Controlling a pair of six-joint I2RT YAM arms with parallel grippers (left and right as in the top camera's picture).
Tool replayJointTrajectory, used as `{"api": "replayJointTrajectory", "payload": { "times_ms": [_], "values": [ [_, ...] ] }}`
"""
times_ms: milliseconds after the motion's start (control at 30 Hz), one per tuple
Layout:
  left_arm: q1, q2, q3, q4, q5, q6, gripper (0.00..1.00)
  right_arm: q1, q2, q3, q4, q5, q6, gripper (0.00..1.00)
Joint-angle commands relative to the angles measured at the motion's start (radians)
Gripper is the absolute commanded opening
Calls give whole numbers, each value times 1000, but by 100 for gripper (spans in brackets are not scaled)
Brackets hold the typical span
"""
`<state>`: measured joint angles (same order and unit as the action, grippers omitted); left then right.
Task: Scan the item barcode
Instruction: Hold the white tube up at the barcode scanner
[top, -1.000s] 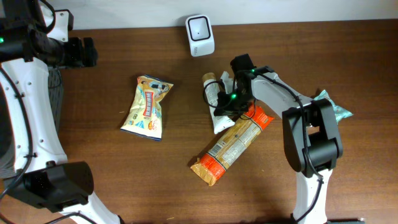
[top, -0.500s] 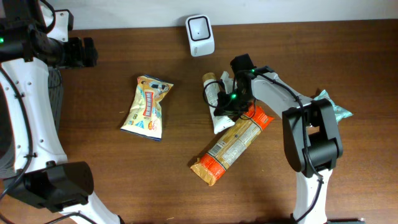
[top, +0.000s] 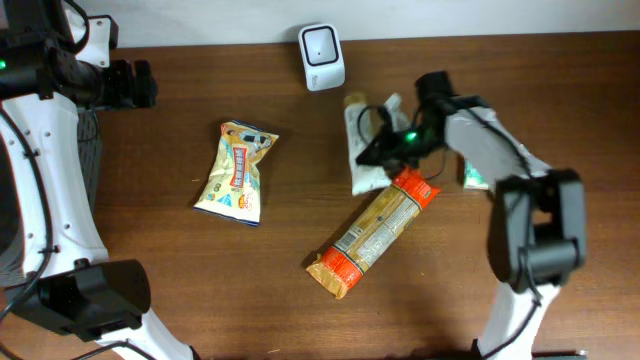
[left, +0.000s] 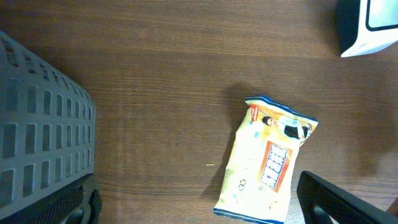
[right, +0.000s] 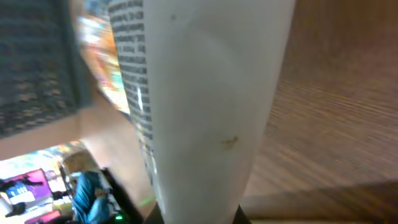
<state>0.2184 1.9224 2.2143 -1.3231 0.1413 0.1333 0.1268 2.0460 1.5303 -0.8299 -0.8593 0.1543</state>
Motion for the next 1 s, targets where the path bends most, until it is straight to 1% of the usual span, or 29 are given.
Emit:
{"api": "replayJointTrajectory", "payload": {
  "times_ms": [0, 67, 167, 233, 333, 400, 467, 533, 567, 633, 667, 733, 833, 900, 967],
  "values": [
    [0, -4, 8, 1, 0, -9, 99, -10, -254, 37, 4, -132, -23, 4],
    [0, -4, 8, 1, 0, -9, 99, -8, -357, 37, -7, -137, -22, 4],
    [0, -4, 8, 1, 0, -9, 99, -8, -426, 37, -11, -189, -14, 4],
    [0, -4, 8, 1, 0, -9, 99, -8, -441, 37, -11, -233, 11, 4],
    [0, -4, 8, 1, 0, -9, 99, -5, -441, 42, -11, -213, 60, 4],
    [0, -4, 8, 1, 0, -9, 99, 47, -439, 114, -69, -13, 87, 4],
    [0, -4, 8, 1, 0, -9, 99, 109, -424, 254, -153, 222, 72, 4],
    [0, -4, 8, 1, 0, -9, 99, 218, -321, 527, -274, 639, -27, 4],
    [0, -4, 8, 1, 0, -9, 99, 259, -258, 607, -274, 792, -100, 4],
    [0, -4, 8, 1, 0, -9, 99, 326, -138, 644, -144, 1096, -240, 4],
    [0, -4, 8, 1, 0, -9, 99, 352, -42, 644, -10, 1310, -329, 4],
    [0, -4, 8, 1, 0, -9, 99, 363, 127, 644, 225, 1557, -499, 4],
    [0, -4, 8, 1, 0, -9, 99, 360, 311, 644, 425, 1722, -679, 4],
    [0, -4, 8, 1, 0, -9, 99, 357, 388, 642, 440, 1747, -681, 4],
    [1, -4, 8, 1, 0, -9, 99, 358, 398, 629, 441, 1743, -676, 4]
  ]
}}
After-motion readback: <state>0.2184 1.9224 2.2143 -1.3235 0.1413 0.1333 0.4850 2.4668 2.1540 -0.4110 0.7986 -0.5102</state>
